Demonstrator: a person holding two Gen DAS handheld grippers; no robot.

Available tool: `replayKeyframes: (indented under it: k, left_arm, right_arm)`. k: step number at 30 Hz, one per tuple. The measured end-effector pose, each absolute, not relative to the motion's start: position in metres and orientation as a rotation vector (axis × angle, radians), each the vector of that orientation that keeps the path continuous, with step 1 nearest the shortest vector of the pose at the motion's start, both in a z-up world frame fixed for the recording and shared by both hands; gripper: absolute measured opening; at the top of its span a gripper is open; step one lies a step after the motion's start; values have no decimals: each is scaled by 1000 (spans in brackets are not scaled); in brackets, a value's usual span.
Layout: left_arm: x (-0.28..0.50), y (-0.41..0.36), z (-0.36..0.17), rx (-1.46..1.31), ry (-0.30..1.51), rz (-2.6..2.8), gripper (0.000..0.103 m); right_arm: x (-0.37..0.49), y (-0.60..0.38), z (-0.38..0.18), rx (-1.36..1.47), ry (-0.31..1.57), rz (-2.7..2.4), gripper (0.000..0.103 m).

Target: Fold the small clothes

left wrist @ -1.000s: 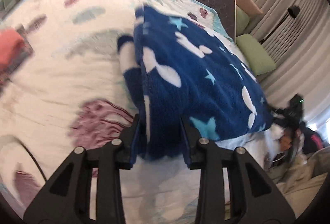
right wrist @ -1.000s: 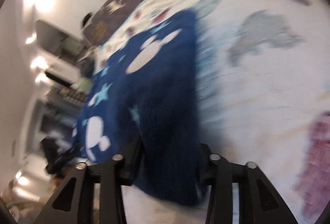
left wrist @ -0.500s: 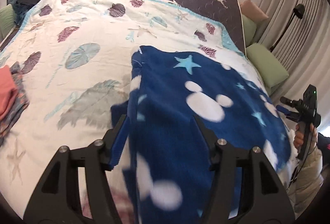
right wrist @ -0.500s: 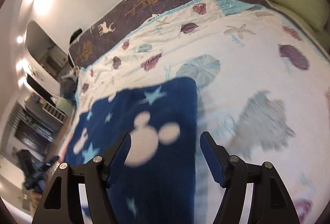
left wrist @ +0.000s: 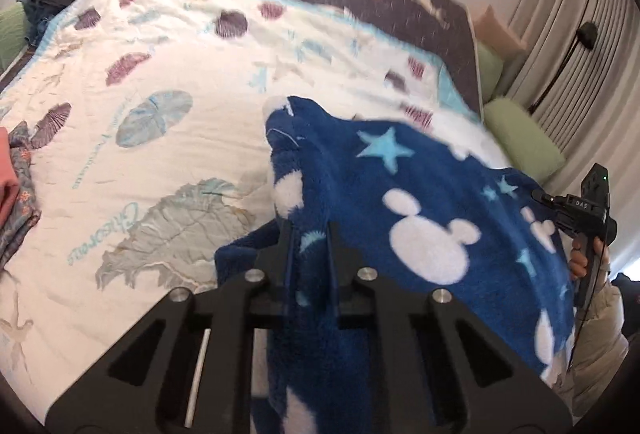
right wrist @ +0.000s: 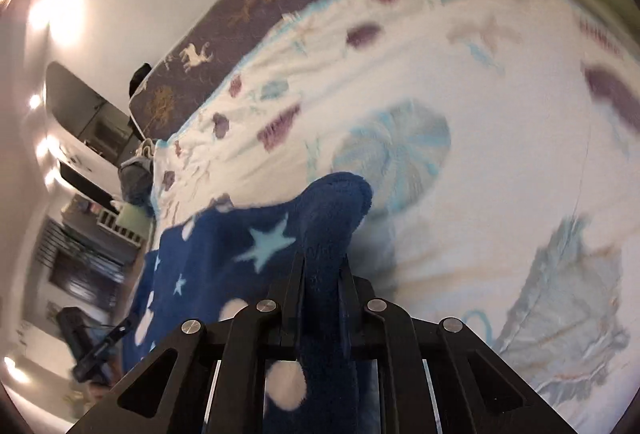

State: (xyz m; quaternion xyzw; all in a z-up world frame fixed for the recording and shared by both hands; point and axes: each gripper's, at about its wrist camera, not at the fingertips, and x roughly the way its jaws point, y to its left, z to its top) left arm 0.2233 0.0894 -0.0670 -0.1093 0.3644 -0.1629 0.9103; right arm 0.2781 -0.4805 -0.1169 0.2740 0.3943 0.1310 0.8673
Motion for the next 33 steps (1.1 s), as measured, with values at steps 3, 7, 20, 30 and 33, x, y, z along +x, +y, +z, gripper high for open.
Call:
replayKeyframes:
  k: [3,7,20,30,33]
  left_arm:
    - [197,99,-50,-211,683,-302,15]
    - [201,109,-66,-184,749,-256,19]
    - [130,123,-72,-325,806,-370,59]
    - [87,123,-96,-151,940,-364,14]
    - [72,127,-88,-122,890,-373,13]
  right_arm:
    - [266,-471,-89,546,729,351,11]
    - [261,-458,-65,497,654,398,12]
    - [201,-439,-61,271,793,171,22]
    - [143,-390,-120,282,960,284,25]
    - [133,-396,-101,332,971,237,25]
